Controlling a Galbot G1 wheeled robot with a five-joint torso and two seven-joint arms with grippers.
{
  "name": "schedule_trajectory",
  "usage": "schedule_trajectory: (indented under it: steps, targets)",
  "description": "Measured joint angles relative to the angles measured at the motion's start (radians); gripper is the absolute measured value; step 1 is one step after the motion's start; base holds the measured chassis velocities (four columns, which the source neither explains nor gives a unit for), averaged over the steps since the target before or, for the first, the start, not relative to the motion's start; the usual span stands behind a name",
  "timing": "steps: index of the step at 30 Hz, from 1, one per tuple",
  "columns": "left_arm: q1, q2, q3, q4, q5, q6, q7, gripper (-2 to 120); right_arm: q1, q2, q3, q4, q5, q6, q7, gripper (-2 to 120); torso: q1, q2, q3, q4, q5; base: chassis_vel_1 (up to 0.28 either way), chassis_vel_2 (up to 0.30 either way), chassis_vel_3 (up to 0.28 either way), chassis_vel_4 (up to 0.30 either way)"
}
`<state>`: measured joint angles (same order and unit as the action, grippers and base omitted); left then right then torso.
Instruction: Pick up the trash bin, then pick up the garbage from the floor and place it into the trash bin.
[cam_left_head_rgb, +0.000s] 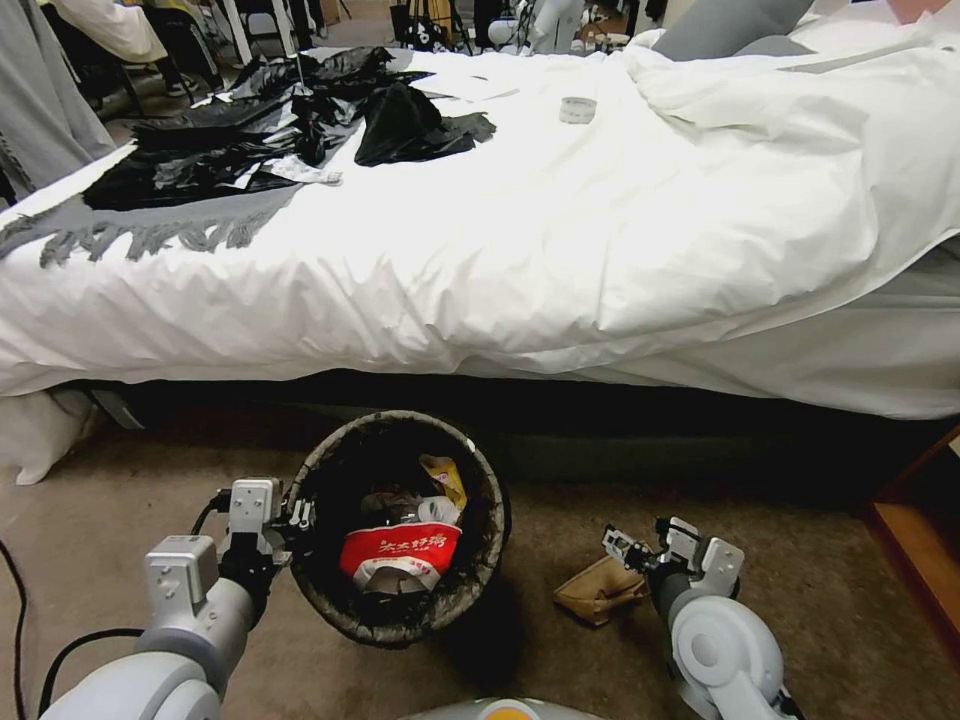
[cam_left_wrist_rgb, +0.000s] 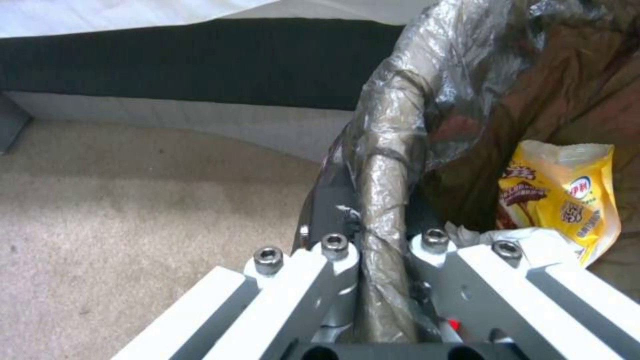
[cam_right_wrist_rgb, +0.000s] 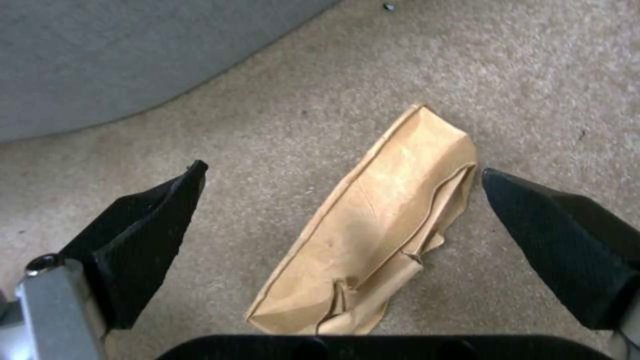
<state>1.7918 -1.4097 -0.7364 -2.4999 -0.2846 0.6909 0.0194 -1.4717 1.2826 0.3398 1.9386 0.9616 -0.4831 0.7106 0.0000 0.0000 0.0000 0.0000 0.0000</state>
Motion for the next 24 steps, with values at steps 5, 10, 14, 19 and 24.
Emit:
schedule_trajectory:
  steps: [5,10,14,19,24]
  targets:
    - [-0.003,0.000,0.002,0.000,0.000,-0.001,0.000,1,0.031,-0.001,-0.027,-0.025,0.025,0.014,0.075,100,0.000,0.000,0.000,0.0000,0.0000,0.000,0.000,0.000,0.000]
    - [-0.003,0.000,0.003,0.000,0.000,-0.001,0.000,1,0.049,-0.004,-0.038,-0.042,0.045,0.015,0.103,100,0.000,0.000,0.000,0.0000,0.0000,0.000,0.000,0.000,0.000]
    - [-0.002,0.001,0.003,0.000,0.000,-0.002,0.000,1,0.061,-0.004,-0.044,-0.060,0.065,0.015,0.112,100,0.000,0.000,0.000,0.0000,0.0000,0.000,0.000,0.000,0.000]
    - [0.000,0.001,0.003,0.000,0.001,-0.002,0.000,1,0.086,0.006,-0.053,-0.113,0.067,0.023,0.116,100,0.000,0.000,0.000,0.0000,0.0000,0.000,0.000,0.000,0.000]
    - [0.000,0.001,0.004,0.000,0.002,-0.003,0.000,1,0.110,0.012,-0.055,-0.162,0.064,0.034,0.114,100,0.000,0.000,0.000,0.0000,0.0000,0.000,0.000,0.000,0.000]
